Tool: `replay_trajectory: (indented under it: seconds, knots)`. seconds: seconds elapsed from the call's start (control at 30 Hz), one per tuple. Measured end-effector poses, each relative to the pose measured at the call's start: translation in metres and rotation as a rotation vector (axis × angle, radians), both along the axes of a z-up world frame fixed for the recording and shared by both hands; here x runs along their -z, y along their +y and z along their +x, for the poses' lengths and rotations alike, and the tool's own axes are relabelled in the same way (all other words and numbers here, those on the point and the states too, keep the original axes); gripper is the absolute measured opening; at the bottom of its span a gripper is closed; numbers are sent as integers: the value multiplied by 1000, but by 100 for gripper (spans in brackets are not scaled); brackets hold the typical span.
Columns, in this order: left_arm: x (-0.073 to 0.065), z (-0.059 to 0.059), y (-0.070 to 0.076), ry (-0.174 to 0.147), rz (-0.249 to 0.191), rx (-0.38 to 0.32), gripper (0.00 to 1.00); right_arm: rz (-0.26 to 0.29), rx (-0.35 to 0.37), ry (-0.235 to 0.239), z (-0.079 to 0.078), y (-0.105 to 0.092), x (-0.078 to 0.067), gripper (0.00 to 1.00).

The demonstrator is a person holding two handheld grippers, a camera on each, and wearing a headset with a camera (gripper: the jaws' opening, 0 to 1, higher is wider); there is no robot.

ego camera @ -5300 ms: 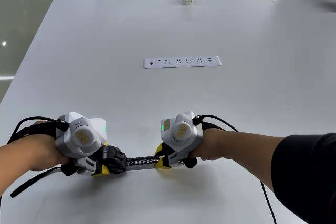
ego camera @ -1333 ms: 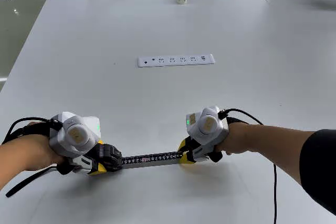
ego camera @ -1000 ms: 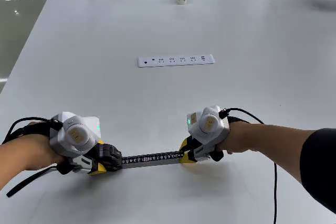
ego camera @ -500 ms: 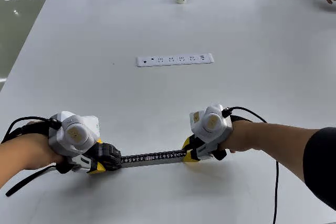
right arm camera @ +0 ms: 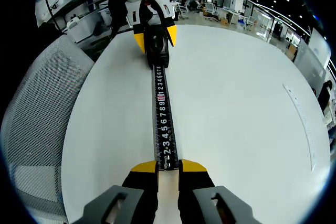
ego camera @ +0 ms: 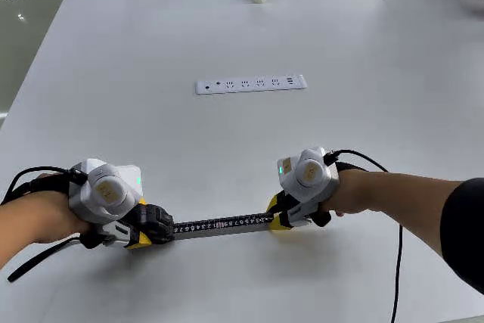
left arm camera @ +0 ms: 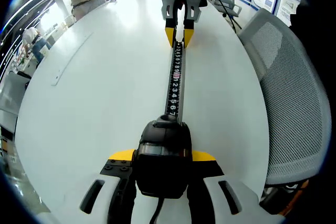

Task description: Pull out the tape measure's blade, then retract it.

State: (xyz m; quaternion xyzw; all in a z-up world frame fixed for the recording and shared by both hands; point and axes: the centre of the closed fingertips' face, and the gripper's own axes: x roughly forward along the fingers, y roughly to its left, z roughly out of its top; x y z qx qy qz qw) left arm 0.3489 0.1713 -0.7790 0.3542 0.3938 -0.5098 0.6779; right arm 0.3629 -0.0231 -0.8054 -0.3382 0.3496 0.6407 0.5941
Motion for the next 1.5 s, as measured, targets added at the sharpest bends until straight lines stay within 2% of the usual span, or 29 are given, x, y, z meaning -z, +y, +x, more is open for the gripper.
replay_trajectory:
  seconds: [1.5]
  knots:
    - [3, 1, 3, 4, -2, 7, 32, -11, 37, 9, 5, -34, 0, 10]
